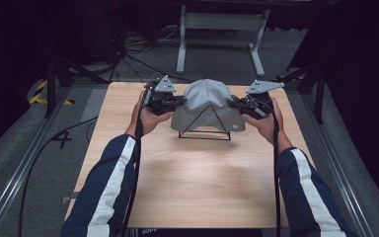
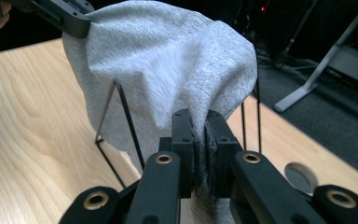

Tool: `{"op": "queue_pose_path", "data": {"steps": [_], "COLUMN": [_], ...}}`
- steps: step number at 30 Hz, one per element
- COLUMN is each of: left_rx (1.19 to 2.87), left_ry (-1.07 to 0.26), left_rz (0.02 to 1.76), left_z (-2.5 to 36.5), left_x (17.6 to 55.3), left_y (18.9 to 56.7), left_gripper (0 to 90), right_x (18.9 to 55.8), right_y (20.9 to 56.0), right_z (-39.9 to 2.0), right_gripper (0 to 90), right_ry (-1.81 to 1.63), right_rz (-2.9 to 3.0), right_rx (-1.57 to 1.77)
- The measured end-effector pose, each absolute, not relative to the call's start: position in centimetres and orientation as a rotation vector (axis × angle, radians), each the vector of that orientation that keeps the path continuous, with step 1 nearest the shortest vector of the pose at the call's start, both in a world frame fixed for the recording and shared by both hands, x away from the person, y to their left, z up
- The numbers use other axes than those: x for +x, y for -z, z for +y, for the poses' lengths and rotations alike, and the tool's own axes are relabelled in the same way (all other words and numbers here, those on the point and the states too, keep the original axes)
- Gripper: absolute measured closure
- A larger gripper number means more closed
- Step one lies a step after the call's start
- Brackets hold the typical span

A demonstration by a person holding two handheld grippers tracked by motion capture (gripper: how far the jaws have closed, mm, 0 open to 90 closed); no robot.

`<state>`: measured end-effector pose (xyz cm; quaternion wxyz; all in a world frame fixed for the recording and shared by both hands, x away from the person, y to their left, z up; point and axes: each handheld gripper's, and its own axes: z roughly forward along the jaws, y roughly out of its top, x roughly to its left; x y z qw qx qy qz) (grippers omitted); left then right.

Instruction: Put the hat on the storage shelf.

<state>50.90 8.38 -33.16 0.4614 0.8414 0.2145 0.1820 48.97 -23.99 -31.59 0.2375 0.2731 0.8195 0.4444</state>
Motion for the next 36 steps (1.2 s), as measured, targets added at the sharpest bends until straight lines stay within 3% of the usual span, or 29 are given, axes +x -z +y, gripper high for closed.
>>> {"op": "queue_pose_path", "data": {"steps": [14, 36], "left_rx": [2.125, 2.194], "left_ry": [-0.407, -0.423], "left_rz": [0.556, 0.596], "left_z": [7.9, 7.2], "left_x": [51.3, 51.4], "left_y": [37.2, 41.4], "left_gripper": [83.9, 84.7], "right_x": [49.4, 50.1], "right_y": [36.2, 40.3], "right_z": [-23.9, -24.0], "right_gripper": [84.4, 83.9], "right_ry": [-1.150, -1.099], "right_rz": [2.324, 2.320], "right_rx": [0.816, 0.890]}}
